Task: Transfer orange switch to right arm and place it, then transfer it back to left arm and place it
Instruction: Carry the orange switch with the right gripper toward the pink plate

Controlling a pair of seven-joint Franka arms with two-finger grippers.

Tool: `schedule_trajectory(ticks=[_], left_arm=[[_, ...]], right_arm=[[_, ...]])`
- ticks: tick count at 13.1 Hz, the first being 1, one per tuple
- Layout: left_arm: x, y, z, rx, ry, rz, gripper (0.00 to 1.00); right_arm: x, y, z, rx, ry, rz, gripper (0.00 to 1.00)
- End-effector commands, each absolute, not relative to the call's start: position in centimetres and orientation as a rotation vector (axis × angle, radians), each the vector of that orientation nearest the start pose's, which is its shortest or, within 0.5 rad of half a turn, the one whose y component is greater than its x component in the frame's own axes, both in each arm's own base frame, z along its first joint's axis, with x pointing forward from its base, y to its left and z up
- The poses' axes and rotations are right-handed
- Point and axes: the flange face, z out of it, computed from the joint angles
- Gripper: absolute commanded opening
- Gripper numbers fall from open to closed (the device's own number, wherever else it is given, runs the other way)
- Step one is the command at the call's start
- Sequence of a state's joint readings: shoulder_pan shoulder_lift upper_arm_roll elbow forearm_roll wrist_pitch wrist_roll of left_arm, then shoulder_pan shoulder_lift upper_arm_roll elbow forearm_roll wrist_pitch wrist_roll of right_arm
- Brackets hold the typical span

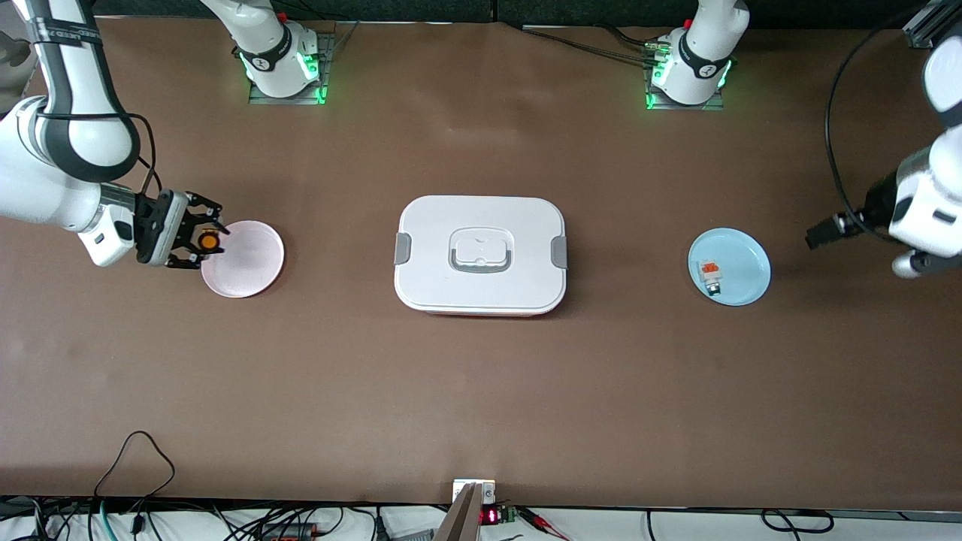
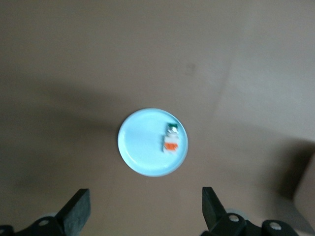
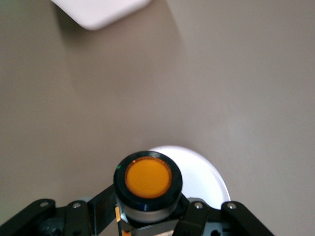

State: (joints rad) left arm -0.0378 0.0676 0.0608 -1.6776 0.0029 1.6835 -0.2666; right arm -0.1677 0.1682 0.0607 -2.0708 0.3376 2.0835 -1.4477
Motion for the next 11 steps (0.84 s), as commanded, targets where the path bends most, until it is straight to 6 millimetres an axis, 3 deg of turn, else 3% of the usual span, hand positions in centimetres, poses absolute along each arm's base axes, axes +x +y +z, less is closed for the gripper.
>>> schedule_trajectory(ticks=[1, 3, 5, 8, 11], left_arm=[[55.1, 0.6, 56.8, -3.177, -0.396, 0.111, 1.00], [54.8, 0.4, 57.3, -3.187, -0.339, 0.125, 1.00], [54.4, 0.9, 57.4, -3.210, -0.101, 0.131, 1.00], [53.5, 2.3, 60.5, -3.204, -0.111, -0.049, 1.00], [53.5, 2.1, 61.2, -3.201, -0.125, -0.081, 1.00]], right_arm=[[56.2, -4.9, 33.0, -2.492, -1.647, 0.008, 0.14], [56.4, -5.3, 32.0, -2.484, -1.715, 0.036, 0.14], [56.6, -5.4, 31.1, -2.450, -1.846, 0.088, 0.14], [57.1, -4.9, 29.1, -2.311, -2.038, 0.073, 0.14], [57.6, -2.7, 27.0, -2.206, -2.177, 0.074, 0.14]])
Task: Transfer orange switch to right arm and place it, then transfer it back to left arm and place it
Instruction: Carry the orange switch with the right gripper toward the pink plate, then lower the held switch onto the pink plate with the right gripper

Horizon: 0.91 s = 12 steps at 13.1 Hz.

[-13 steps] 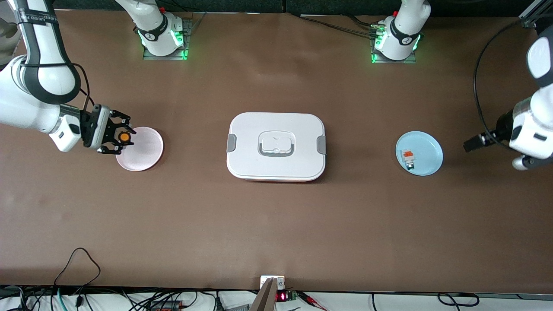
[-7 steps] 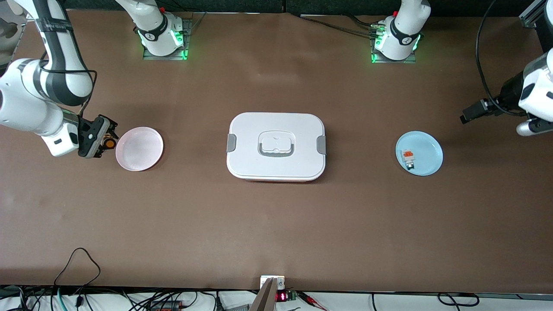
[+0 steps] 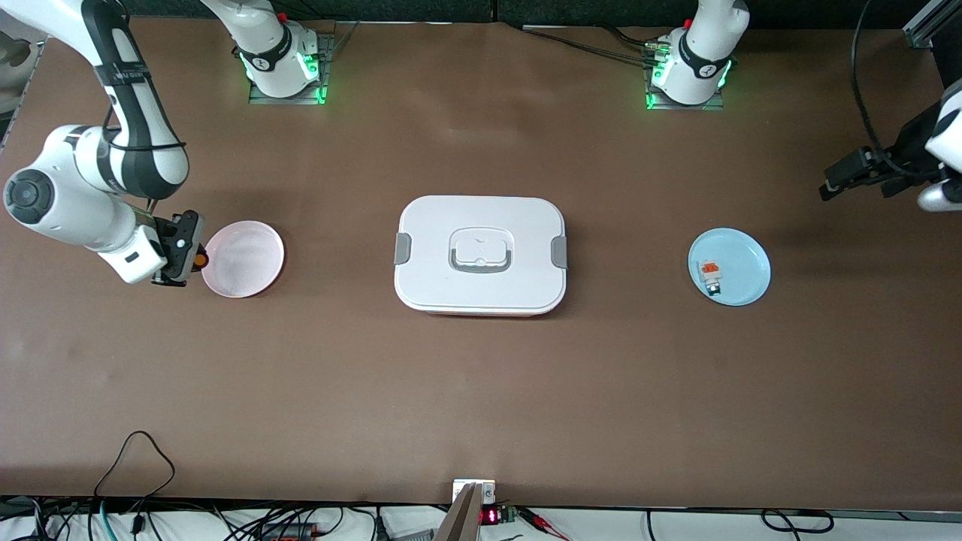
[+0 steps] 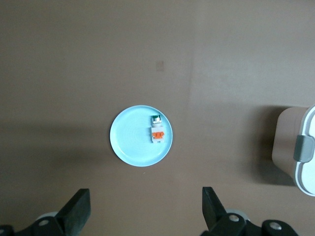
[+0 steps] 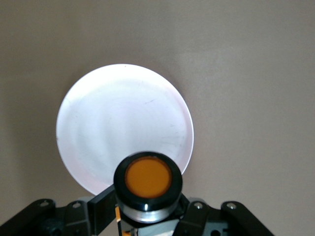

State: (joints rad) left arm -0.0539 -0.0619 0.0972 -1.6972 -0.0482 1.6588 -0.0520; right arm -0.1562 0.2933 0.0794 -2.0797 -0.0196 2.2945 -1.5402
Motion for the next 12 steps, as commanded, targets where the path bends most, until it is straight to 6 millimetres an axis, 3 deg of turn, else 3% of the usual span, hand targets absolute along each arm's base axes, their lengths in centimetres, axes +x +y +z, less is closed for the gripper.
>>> schedule_trajectory(ticks=[1, 4, 8, 10, 12], left_arm=[[53.7, 2.0, 61.2, -3.201, -0.123, -0.081, 1.00], [54.5, 2.7, 62.0, -3.198, -0.139, -0.053, 1.00], [55.2, 2.6, 62.5, -3.197, -0.132, -0.046, 1.00], [55.1, 2.4, 62.7, -3.197, -0.134, -0.050, 1.00], [55.2, 2.4, 63.3, -3.195, -0.131, -0.065, 1.00]], right_arm=[[57.6, -1.7, 26.3, -2.181, -2.190, 0.084, 0.14], [56.7, -0.5, 23.9, -2.139, -2.191, 0.117, 0.14], [53.2, -0.3, 19.6, -2.145, -2.214, 0.074, 0.14], [52.4, -0.7, 19.0, -2.141, -2.213, 0.081, 0.14], [52.3, -2.3, 19.1, -2.114, -2.236, 0.077, 0.14]])
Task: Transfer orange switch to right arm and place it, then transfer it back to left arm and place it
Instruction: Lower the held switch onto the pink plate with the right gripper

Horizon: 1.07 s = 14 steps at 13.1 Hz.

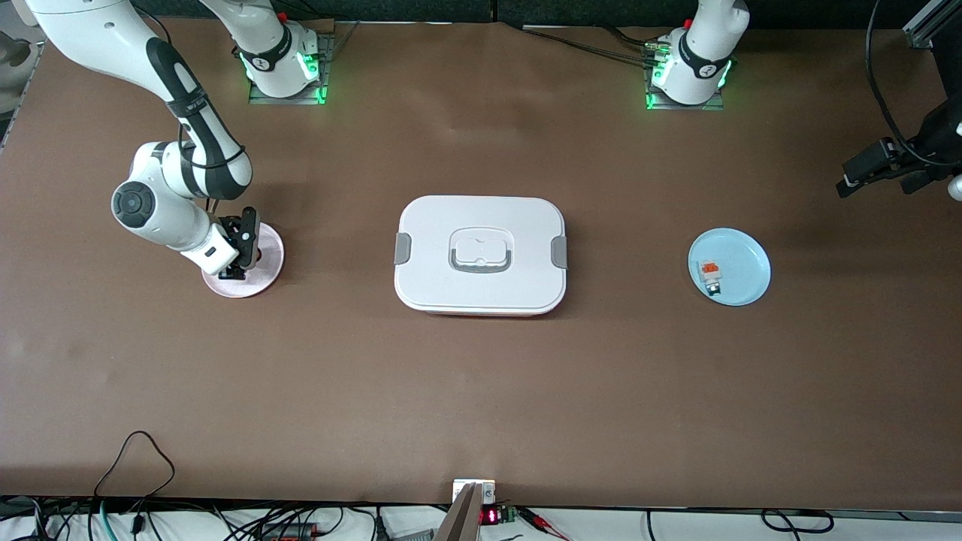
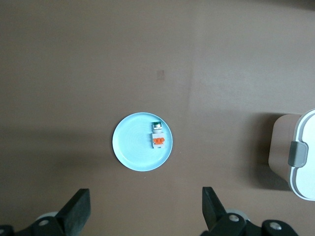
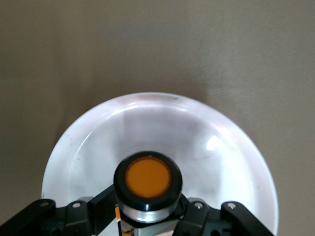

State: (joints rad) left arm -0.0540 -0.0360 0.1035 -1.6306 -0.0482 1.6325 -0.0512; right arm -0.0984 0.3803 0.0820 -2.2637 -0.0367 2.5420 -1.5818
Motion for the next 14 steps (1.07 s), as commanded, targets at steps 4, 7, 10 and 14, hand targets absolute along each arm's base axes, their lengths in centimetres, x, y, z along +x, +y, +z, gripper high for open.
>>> schedule_trajectory(ticks=[4, 7, 10, 14], left_arm=[[55.4, 2.6, 63.8, -3.193, -0.130, -0.068, 1.00], [55.4, 2.3, 63.9, -3.194, -0.127, -0.070, 1.00], [55.1, 1.9, 63.8, -3.181, -0.126, -0.032, 1.00], [55.1, 2.2, 64.9, -3.180, -0.130, -0.069, 1.00]], right_arm=[[52.3, -3.4, 19.2, 2.176, 2.352, -0.076, 0.14], [52.3, -3.3, 19.1, 2.201, 2.333, -0.075, 0.36], [52.1, -3.2, 19.5, 2.292, 2.259, -0.096, 1.00], [52.2, -2.8, 20.7, 2.312, 2.241, -0.107, 1.00]])
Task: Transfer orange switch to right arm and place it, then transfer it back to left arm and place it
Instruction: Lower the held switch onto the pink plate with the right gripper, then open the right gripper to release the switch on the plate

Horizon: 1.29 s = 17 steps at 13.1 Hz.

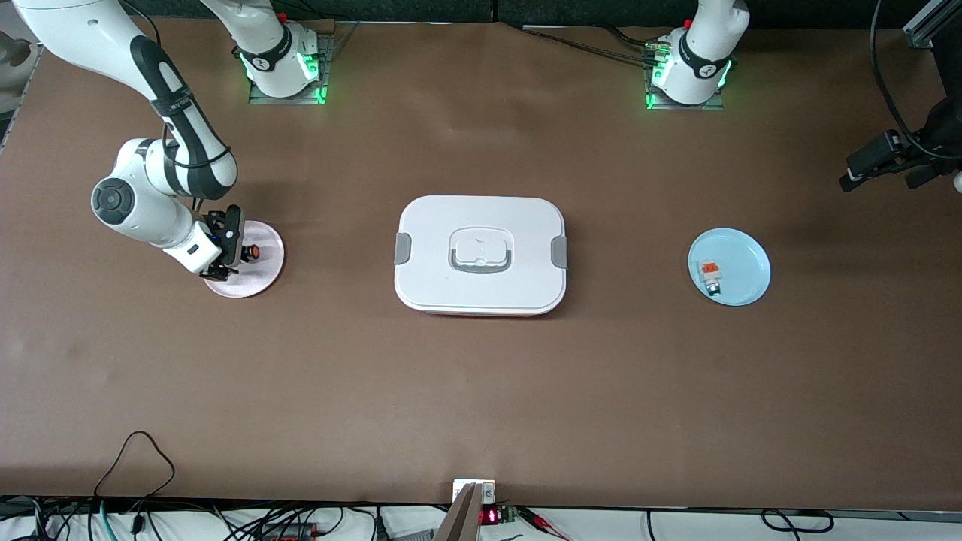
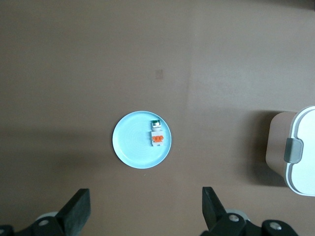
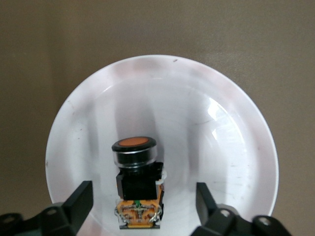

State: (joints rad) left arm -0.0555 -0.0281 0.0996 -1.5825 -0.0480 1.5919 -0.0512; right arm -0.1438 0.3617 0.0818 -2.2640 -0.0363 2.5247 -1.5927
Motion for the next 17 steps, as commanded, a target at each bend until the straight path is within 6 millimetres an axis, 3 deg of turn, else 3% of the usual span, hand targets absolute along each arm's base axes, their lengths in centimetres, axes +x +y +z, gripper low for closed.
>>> schedule_trajectory(ticks=[1, 5, 9, 11, 13, 15, 17], left_arm=[[55.1, 2.2, 65.0, -3.180, -0.122, -0.069, 1.00], [54.7, 1.8, 64.4, -3.131, -0.085, 0.002, 1.00], [55.4, 1.3, 63.3, -3.101, -0.071, 0.035, 1.00], [55.4, 1.7, 63.2, -3.143, -0.086, 0.038, 1.00], [56.2, 2.3, 62.9, -3.142, -0.110, 0.041, 1.00], [57.3, 2.5, 63.7, -3.138, -0.115, 0.007, 1.00], [57.3, 2.6, 63.4, -3.137, -0.115, 0.014, 1.00]], right_arm=[[52.3, -2.4, 21.5, -2.219, -2.102, 0.108, 1.00], [54.3, -0.2, 26.6, -2.286, -2.033, 0.114, 1.00], [58.4, 1.1, 37.0, -2.438, -1.813, 0.194, 1.00], [60.2, 1.1, 43.1, -2.584, -1.610, 0.172, 1.00], [61.2, 2.0, 47.6, -2.661, -1.400, 0.080, 1.00], [61.7, 2.2, 50.0, -2.776, -1.185, 0.043, 1.00], [61.9, 4.0, 51.8, -2.920, -0.823, 0.018, 1.00]])
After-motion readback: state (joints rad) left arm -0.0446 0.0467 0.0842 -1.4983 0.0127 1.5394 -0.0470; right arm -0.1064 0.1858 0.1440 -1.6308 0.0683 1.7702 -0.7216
